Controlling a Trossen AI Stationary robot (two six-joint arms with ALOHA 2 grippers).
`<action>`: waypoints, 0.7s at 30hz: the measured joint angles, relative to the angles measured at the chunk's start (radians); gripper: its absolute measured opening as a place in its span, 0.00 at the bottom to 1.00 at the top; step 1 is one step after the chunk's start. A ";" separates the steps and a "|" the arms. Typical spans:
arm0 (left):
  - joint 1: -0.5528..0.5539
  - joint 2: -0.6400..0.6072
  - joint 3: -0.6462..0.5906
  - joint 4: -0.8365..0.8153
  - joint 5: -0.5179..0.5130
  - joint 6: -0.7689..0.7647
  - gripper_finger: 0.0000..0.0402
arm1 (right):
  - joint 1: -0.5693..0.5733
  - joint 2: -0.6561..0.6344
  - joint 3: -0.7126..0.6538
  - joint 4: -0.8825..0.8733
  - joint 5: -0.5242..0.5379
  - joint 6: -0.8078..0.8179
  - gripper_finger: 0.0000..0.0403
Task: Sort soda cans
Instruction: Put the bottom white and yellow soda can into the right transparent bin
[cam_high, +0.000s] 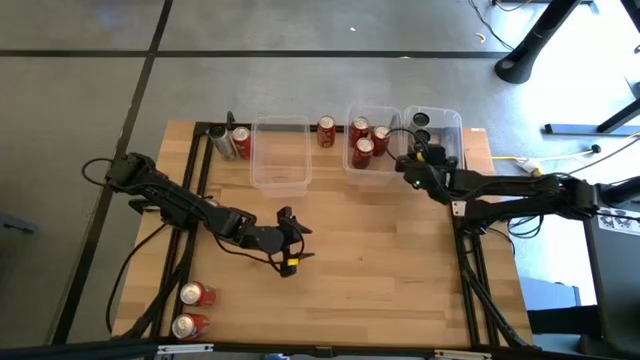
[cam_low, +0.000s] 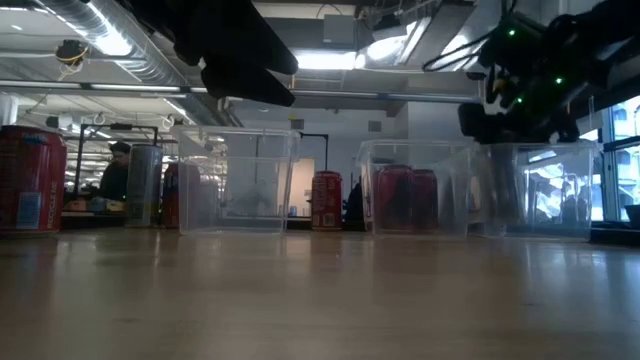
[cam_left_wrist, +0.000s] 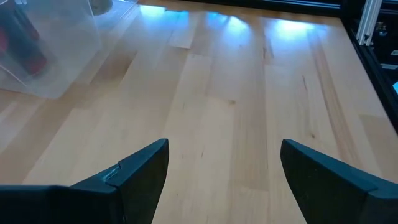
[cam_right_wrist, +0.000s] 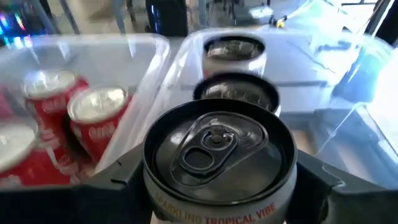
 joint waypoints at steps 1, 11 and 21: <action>0.000 0.000 0.000 0.000 0.000 0.000 0.74 | 0.000 -0.001 -0.013 0.018 0.008 0.010 0.61; 0.000 0.000 0.000 0.000 0.000 -0.002 0.74 | 0.002 -0.001 -0.029 0.062 -0.015 -0.008 0.75; 0.000 0.000 0.000 0.000 0.000 -0.007 0.74 | 0.002 -0.001 -0.030 0.058 -0.030 -0.009 0.83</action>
